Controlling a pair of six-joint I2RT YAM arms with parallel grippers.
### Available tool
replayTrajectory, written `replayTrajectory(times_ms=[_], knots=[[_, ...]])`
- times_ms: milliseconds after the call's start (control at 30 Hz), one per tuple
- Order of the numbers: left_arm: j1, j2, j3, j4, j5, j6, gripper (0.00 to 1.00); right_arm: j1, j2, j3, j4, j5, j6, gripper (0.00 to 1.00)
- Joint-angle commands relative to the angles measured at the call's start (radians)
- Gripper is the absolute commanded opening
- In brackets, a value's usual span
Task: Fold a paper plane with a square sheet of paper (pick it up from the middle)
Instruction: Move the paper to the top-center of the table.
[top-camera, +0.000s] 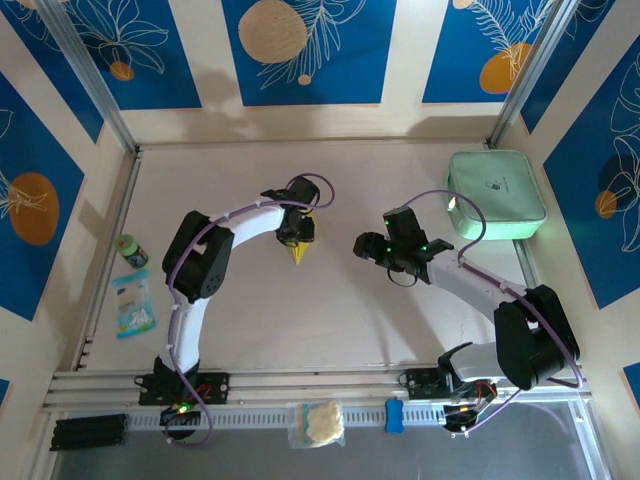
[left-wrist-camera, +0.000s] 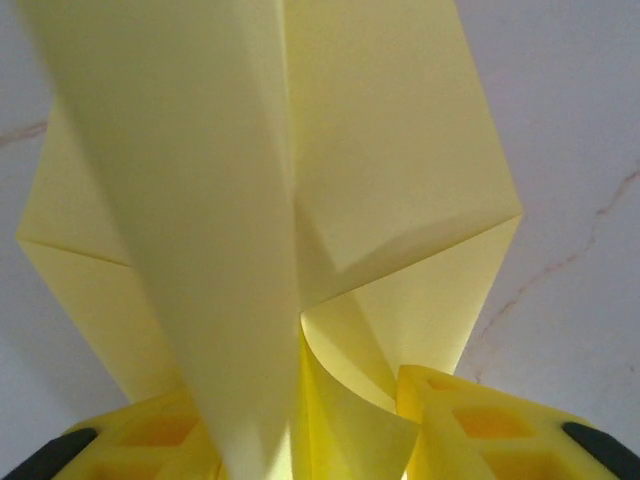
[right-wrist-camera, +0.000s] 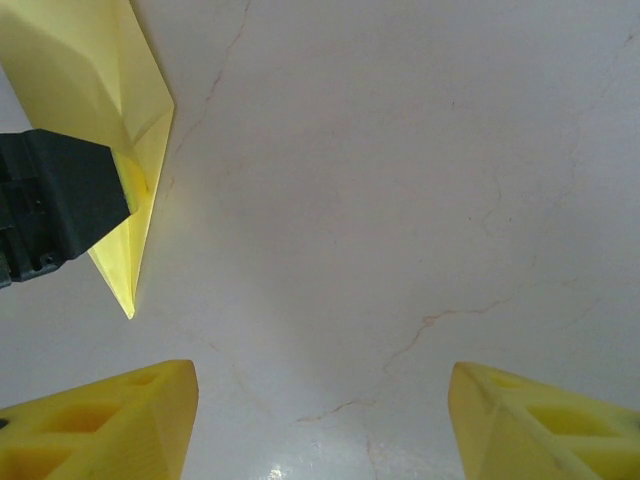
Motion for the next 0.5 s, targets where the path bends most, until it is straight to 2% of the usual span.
replayTrajectory(times_ms=[0, 200, 467], knots=[[0.005, 0.059, 0.004, -0.049, -0.040, -0.014, 0.44, -0.005, 0.015, -0.002, 0.006, -0.020, -0.002, 0.67], [0.004, 0.093, 0.040, -0.064, -0.060, 0.007, 0.47, -0.005, 0.021, -0.002, 0.007, -0.021, -0.003, 0.68], [0.007, 0.122, 0.122, -0.071, -0.043, 0.041, 0.44, -0.006, 0.041, 0.014, 0.009, -0.025, -0.008, 0.67]])
